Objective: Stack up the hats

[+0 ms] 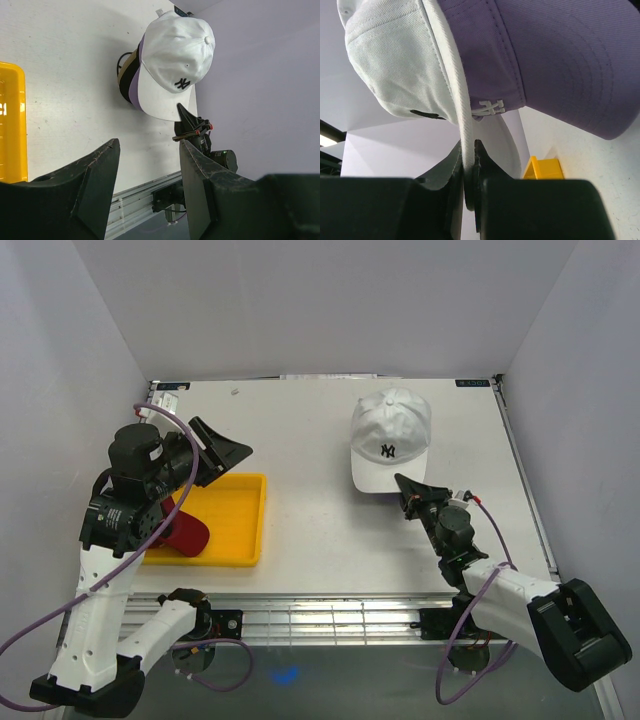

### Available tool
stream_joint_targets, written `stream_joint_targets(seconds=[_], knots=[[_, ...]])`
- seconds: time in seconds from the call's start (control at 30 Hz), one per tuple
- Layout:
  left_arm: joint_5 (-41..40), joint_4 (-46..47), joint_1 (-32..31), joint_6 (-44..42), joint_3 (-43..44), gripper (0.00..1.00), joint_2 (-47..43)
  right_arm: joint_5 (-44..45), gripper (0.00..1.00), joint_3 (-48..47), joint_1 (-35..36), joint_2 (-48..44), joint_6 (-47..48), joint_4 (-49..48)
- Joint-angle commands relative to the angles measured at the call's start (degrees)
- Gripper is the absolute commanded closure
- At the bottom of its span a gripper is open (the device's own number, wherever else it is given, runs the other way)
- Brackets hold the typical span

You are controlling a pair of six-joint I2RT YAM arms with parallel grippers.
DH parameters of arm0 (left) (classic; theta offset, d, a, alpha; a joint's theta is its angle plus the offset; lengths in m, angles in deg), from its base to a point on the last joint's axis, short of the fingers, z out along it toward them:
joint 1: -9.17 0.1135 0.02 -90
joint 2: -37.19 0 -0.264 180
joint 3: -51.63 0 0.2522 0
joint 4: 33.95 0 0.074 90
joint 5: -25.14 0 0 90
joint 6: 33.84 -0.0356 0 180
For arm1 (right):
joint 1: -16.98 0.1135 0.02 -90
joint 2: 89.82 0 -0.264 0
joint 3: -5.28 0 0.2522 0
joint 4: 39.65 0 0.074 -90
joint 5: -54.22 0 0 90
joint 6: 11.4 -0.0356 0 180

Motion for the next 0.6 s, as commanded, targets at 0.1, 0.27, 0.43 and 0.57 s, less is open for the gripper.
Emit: stream_joint_targets(seconds=[0.1, 0.27, 0.43, 0.57], knots=[[-0.56, 0.13, -0.22, -1.04, -0.58, 0.39, -1.09, 1.29, 0.92, 4.92, -1.75, 4.98, 1.81, 20.69], [-0.56, 0.13, -0.22, -1.04, -1.02, 0.39, -1.35, -0.21, 0.92, 4.13, -2.28, 7.17, 2.43, 22.0], [-0.91, -0.31, -0.3, -1.22, -0.93, 0.39, -1.52, -0.39, 0.92, 4.13, -2.98, 7.09, 2.51, 24.9], [-1.08, -0.39, -0.3, -1.22, -1.28, 0.39, -1.79, -0.82, 0.92, 3.26, -4.12, 7.0, 3.3, 27.54]])
